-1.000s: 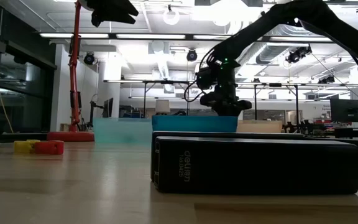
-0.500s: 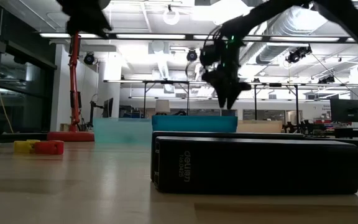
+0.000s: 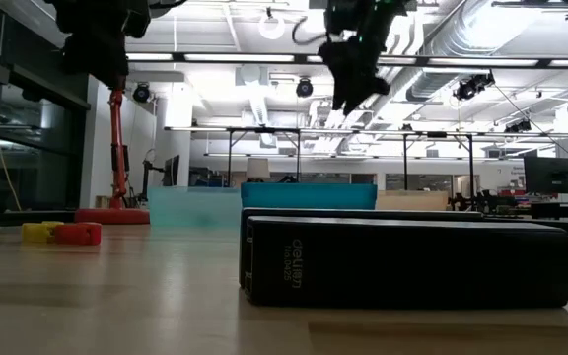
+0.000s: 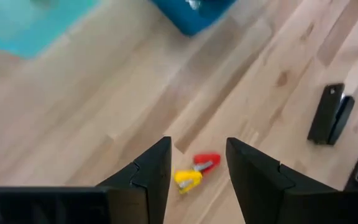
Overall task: Pick and place Stapler, Stapler remover, tape
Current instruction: Put the blue tape in the orange bin
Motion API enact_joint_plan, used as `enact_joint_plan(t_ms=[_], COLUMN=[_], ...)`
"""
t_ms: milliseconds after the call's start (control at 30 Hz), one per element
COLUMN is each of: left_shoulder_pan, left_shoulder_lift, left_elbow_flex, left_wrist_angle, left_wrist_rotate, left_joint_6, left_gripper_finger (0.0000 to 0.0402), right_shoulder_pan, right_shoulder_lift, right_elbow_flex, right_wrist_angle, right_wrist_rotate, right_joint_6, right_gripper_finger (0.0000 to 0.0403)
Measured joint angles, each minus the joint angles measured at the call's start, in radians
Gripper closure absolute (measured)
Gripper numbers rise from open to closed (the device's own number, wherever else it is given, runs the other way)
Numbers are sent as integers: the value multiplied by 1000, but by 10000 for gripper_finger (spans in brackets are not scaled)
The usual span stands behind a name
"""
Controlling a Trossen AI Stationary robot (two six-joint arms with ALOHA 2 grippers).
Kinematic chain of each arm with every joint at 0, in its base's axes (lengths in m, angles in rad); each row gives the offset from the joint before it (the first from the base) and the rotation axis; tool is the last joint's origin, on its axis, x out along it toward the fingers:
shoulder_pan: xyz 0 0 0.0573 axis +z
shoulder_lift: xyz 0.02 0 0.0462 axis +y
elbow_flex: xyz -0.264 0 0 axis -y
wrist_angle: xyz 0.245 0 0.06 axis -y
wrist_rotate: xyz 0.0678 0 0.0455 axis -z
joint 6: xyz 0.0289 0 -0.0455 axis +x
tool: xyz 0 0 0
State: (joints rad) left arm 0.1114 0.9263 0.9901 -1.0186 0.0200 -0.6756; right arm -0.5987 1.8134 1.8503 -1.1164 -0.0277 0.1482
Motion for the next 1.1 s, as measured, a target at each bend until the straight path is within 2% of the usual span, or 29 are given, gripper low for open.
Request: enact_joint_plan(t_ms=[200, 567, 767, 967, 1100], left_shoulder_pan=[-143, -512, -677, -811, -890], left_shoulder_lift=[8, 40, 152, 307, 401], left_elbow_flex=[-41, -159, -166, -166, -166], left_wrist_angle=[-12, 31, 58, 72, 163], left_wrist_rotate=[-14, -77, -83, -6, 31], left_joint_6=[-130, -574, -813, -1117, -1271], left_gripper_finger=[250, 250, 250, 250, 250], right_shoulder_pan=[53, 138, 168, 192, 202], right_shoulder_lift=[-72, -153, -155, -155, -155], right_elbow_flex=[0, 0, 0, 0, 0], right_wrist_angle=[-6, -19, -50, -54, -54], right_wrist_rotate=[55, 98, 103, 104, 104], right_joint_6=[-1, -1, -18, -19, -18], right_gripper_finger=[249, 249, 249, 249, 249])
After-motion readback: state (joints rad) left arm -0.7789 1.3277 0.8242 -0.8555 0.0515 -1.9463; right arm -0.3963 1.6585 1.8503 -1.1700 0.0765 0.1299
